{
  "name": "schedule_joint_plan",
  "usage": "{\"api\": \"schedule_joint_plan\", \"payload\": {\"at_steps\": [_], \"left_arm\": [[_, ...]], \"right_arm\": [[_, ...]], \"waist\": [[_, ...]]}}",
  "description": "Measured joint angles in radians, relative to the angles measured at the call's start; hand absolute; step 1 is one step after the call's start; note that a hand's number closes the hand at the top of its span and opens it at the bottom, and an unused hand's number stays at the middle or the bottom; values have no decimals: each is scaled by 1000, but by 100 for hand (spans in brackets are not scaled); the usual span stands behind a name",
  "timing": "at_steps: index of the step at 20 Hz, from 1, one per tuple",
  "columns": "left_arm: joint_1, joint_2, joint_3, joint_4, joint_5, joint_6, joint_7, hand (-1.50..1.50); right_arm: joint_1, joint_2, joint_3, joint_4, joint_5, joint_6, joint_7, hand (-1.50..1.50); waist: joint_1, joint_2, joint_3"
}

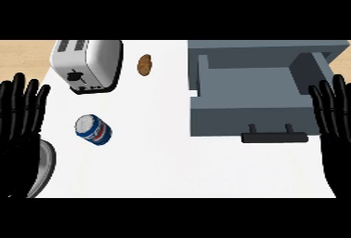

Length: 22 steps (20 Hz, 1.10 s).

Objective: Pick up the can, place it into the drawer and close the drawer

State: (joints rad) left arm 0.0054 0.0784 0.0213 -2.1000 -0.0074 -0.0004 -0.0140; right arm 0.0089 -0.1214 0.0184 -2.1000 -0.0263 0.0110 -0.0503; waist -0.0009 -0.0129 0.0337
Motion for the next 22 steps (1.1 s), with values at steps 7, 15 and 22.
{"api": "schedule_joint_plan", "payload": {"at_steps": [7, 15, 22], "left_arm": [[33, -32, 86, -4, -103, 162, 76, -150], [82, -70, 117, -17, -193, 385, 363, -150], [35, -54, 96, -57, -264, 443, 501, -150]], "right_arm": [[32, 24, -23, 20, -8, -29, 28, -150], [66, 27, -60, 24, 2, -92, 223, -150], [82, 23, -103, 27, -25, -68, 233, -150]], "waist": [[6, 13, -28], [3, 13, -32], [0, 13, -33]]}}
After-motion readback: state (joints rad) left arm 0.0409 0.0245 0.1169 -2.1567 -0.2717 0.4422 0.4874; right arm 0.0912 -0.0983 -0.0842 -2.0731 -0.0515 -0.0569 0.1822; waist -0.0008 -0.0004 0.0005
